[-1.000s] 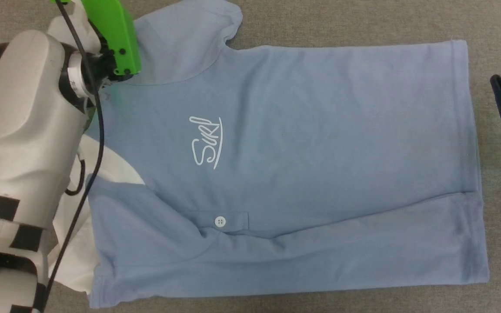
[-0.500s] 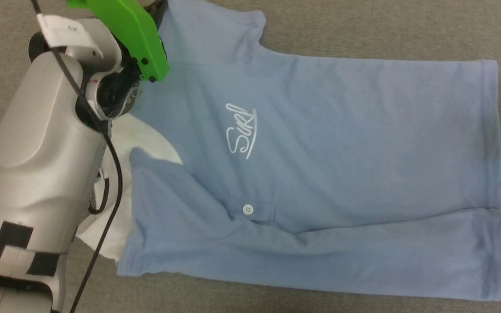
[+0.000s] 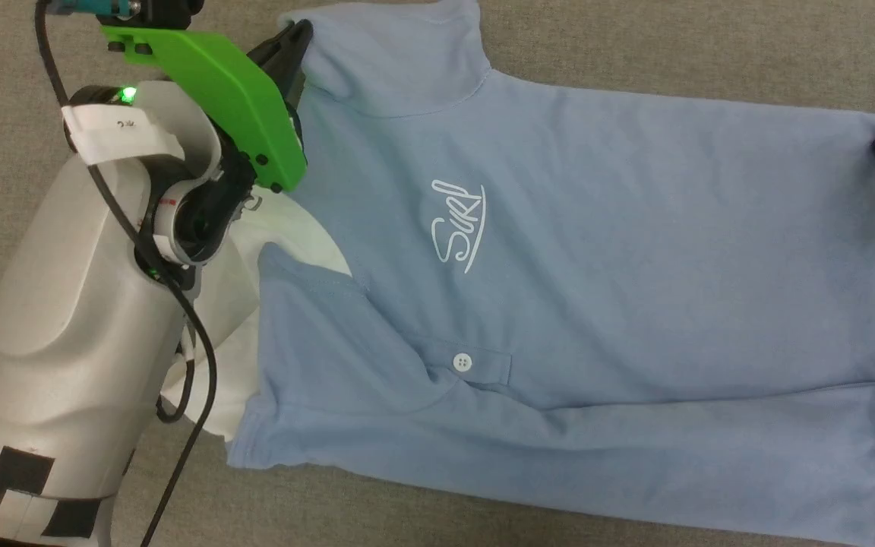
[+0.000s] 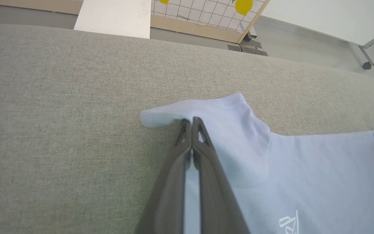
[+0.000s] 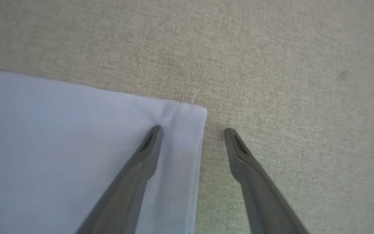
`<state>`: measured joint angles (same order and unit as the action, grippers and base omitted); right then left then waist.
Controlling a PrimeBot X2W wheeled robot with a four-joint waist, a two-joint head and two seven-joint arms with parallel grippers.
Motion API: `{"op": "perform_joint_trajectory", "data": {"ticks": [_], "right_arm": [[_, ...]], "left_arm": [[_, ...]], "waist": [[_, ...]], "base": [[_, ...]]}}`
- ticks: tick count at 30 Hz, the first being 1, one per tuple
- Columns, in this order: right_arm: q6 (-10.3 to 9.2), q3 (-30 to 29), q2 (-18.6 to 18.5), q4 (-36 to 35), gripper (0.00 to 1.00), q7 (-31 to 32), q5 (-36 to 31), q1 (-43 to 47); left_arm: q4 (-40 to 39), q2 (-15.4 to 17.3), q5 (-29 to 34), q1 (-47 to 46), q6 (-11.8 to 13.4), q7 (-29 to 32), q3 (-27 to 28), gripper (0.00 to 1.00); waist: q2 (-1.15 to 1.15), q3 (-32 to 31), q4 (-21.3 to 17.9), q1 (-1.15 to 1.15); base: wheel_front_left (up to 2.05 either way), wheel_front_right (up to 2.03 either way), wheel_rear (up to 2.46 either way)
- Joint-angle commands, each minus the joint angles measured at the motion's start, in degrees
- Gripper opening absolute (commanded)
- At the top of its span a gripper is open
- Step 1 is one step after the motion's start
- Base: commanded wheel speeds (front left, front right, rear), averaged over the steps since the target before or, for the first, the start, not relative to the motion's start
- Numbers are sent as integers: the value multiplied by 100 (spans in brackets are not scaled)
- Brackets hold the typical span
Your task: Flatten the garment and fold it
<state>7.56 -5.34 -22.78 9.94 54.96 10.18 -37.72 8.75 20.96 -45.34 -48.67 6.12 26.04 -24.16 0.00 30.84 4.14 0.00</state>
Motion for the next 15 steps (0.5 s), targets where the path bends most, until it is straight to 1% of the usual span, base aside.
{"op": "perform_joint_trajectory", "data": {"ticks": [1,3,4,8,11,15], "right_arm": [[-8,44,45,97,0,14,38,19],[-8,-20,66,63,0,-75,133,24],[-8,-93,82,1,0,-198,180,32],[-8,-283,165,-264,0,-687,369,270],[-8,-414,236,-448,0,-977,495,604],[-8,-684,346,-643,0,-1159,597,1169]], "left_arm": [[-34,39,-61,96,33,-69,40,0],[-54,72,-86,146,-4,-96,56,0],[-86,97,-124,177,-64,-115,71,0],[-247,230,-223,420,-135,-257,204,0],[-421,376,-293,758,-115,-333,315,0],[-708,495,-477,1403,-33,-408,459,0]], "waist": [[0,-46,-9,0],[0,-127,-23,0],[0,-177,-36,0],[0,-460,-112,0],[0,-731,-176,0],[0,-1082,-208,0]], "base": [[0,0,0],[0,0,0],[0,0,0],[0,0,0],[0,0,0],[0,0,0]]}}
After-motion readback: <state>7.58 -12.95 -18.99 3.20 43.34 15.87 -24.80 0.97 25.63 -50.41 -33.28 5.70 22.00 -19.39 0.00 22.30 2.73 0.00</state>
